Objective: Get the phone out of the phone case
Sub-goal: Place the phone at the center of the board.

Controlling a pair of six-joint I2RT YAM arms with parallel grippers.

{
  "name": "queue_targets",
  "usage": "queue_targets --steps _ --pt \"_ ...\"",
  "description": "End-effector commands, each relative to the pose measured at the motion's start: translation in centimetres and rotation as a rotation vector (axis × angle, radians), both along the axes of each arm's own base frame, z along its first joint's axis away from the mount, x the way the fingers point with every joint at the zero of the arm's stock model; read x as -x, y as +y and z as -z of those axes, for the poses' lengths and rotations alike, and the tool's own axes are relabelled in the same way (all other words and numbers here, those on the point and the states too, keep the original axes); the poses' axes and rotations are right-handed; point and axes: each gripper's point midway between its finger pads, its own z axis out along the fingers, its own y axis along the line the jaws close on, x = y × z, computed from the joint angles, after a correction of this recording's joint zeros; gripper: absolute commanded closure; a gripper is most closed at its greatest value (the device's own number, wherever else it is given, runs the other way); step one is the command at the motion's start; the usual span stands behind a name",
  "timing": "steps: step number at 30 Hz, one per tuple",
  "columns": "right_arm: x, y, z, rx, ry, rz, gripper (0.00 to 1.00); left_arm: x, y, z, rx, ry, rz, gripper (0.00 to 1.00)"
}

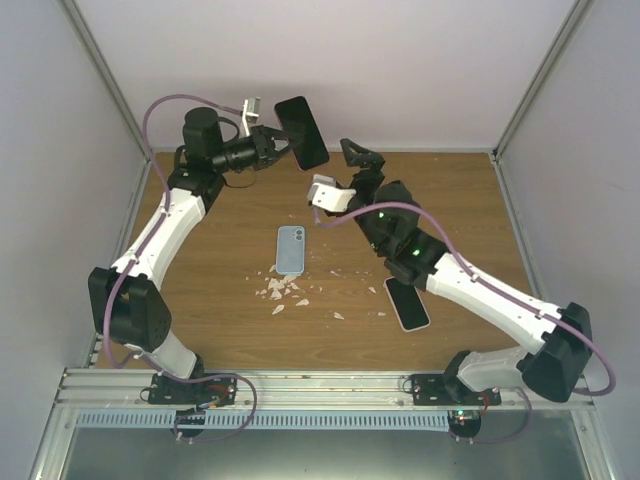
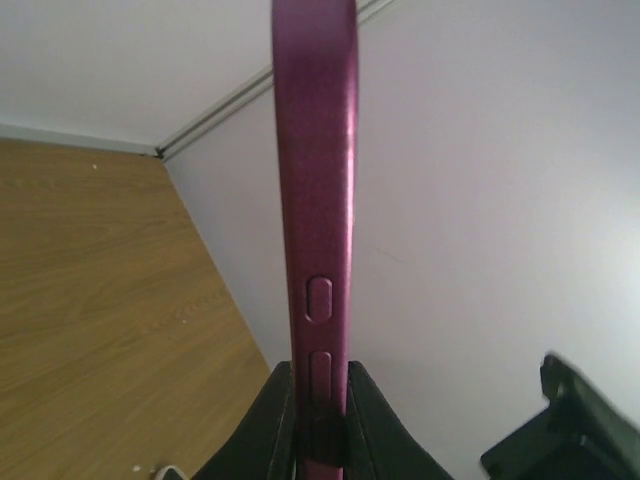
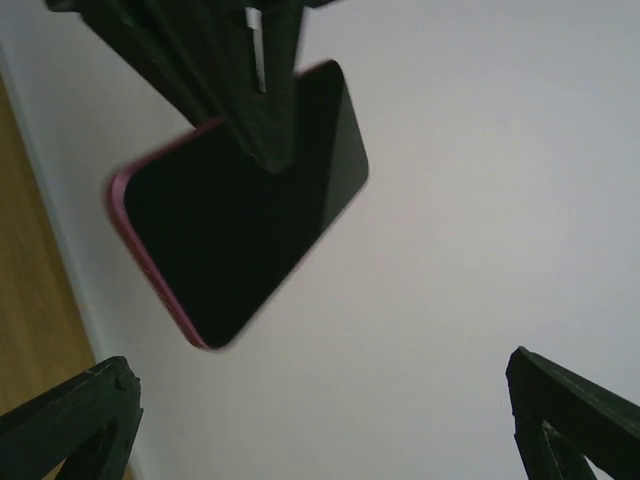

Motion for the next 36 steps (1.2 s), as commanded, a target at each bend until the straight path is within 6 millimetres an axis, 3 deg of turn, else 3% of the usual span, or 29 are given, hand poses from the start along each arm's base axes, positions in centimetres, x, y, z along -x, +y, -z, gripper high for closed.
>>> queue_targets --steps 1,12,22,28,36 --pt "0.6 -0.9 0.9 -0.128 0.267 -0.078 0.0 1.0 0.9 -0.3 -0.039 -0.162 0.088 1.0" --pt "0.8 -3.1 2.8 -0.368 0.717 -0.207 0.0 4.6 0.7 1.6 -0.08 -0.35 0.215 1.0" --pt "2.0 -3.5 4.7 -0.66 1.19 -0.419 0.01 8.1 -0.6 3.2 -0.08 -0.471 0.317 1.0" --pt "2.5 -3.4 5.0 -0.809 1.399 -0.534 0.15 9.9 -2.7 3.8 -0.071 -0.504 0.375 1.0" --pt "4.3 -2.9 5.3 -0.865 1.517 -0.623 0.4 10.7 -4.3 4.8 -0.072 -0.507 0.417 1.0"
